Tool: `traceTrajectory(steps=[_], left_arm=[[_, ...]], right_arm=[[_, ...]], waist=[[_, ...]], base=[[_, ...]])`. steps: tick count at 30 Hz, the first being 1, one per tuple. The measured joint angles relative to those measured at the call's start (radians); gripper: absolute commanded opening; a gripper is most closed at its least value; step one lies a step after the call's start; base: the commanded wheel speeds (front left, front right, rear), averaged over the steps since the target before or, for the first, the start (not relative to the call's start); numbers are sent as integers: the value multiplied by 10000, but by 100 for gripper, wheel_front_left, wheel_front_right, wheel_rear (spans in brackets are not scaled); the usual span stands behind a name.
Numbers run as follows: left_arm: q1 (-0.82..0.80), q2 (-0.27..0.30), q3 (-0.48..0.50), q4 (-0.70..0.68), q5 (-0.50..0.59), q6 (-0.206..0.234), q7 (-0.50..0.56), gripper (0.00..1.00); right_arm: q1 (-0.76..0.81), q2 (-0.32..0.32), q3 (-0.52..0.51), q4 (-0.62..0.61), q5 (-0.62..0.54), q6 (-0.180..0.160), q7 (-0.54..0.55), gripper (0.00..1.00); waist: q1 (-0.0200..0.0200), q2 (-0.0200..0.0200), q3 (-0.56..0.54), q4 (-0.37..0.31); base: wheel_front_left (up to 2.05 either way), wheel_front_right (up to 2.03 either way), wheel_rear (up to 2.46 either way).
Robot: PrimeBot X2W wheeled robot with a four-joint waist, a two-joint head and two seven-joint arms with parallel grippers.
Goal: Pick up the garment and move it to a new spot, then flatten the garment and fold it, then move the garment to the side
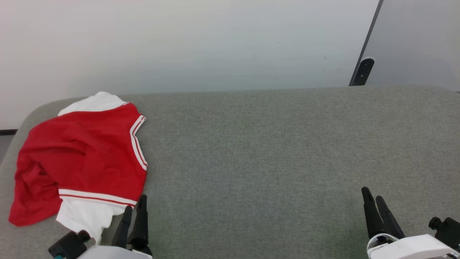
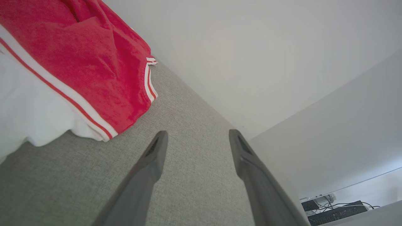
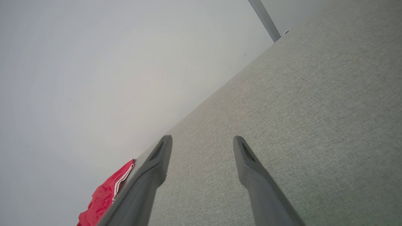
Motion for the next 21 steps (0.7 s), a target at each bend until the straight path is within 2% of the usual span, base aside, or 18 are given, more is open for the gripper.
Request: traceTrajectory(steps=[21], left_arm=[[232, 25, -293, -598, 3141, -10, -617, 100]], right_arm=[[269, -8, 153, -564, -2844, 0, -522, 100]], waist=[[0, 0, 117, 18]], base=[[0, 0, 0]])
